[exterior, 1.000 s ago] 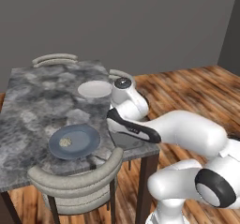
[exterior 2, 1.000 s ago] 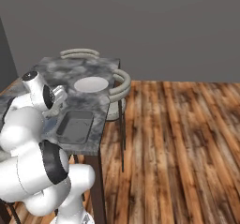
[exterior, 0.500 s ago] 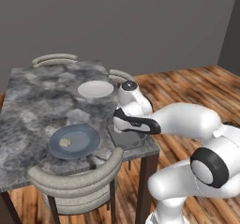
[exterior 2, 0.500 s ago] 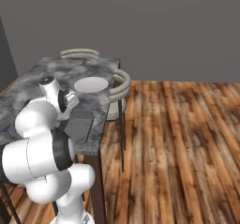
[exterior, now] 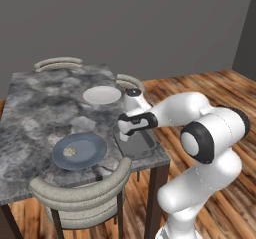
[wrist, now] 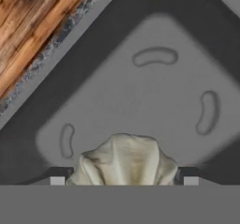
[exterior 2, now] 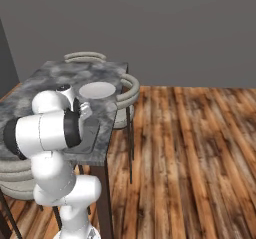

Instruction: Place two dumplings into each of the tupperware containers and then place the containers in the fridge.

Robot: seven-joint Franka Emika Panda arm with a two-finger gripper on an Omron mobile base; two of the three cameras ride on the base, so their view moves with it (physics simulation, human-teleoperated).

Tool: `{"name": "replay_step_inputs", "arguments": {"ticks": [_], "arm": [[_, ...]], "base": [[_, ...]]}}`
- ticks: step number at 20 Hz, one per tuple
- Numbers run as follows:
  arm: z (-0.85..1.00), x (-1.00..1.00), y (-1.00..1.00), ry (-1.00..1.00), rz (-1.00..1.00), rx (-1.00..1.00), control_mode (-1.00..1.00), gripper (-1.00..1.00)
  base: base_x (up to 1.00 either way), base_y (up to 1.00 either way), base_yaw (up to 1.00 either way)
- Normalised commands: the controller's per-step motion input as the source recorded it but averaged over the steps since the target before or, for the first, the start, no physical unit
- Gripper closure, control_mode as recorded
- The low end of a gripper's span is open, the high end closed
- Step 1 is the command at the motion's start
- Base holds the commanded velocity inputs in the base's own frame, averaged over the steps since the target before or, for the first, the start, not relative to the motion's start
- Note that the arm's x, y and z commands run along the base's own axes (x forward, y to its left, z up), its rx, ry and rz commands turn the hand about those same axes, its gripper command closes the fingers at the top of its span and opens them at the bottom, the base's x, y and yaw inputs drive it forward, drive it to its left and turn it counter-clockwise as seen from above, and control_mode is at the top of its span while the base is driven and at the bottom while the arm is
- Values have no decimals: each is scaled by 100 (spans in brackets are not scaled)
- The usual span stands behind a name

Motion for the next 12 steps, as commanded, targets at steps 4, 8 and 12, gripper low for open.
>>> {"name": "replay_step_inputs", "arguments": {"ticks": [4, 8, 12], "arm": [[-43, 22, -1, 1, 0, 0, -100, -100], [-33, 15, -29, 0, 0, 0, -100, -100], [-14, 5, -43, 0, 0, 0, -100, -100]], "base": [[0, 0, 0], [0, 0, 0], [0, 0, 0]]}}
